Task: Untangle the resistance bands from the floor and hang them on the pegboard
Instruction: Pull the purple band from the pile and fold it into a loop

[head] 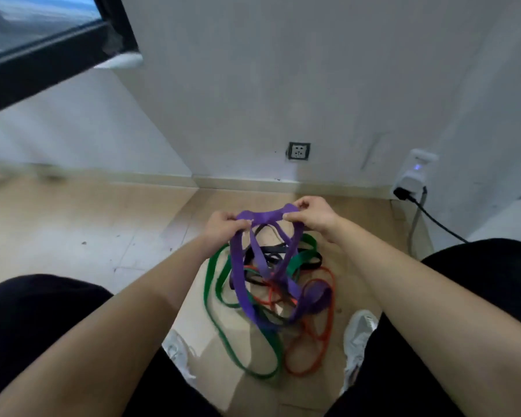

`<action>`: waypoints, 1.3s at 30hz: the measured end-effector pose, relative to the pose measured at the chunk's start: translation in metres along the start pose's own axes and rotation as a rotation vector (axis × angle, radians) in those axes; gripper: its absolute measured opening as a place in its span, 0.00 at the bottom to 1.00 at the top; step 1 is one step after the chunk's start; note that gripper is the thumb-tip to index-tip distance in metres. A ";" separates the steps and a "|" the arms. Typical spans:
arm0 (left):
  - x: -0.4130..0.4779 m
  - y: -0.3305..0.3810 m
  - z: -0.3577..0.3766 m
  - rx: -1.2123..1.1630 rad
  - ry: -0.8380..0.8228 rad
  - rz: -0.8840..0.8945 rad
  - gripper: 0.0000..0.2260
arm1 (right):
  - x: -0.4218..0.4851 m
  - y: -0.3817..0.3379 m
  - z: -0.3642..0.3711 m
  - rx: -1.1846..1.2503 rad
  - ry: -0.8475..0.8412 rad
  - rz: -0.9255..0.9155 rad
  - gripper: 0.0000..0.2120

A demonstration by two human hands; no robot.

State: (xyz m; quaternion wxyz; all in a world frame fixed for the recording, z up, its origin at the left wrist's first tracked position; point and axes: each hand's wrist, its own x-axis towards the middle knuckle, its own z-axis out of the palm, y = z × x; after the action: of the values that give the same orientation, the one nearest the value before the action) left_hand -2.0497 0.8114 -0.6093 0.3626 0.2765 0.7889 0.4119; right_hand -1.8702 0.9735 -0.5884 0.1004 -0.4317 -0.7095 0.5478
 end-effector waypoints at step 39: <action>0.068 0.197 -0.091 -0.308 -0.041 0.552 0.01 | 0.097 -0.127 -0.029 -0.201 -0.215 -0.364 0.19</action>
State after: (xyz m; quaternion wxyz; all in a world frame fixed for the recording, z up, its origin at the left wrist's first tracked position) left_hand -2.1353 0.9209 -0.4286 0.2905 0.4303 0.6048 0.6039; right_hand -1.9752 1.0604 -0.4993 0.0780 -0.2437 -0.8334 0.4899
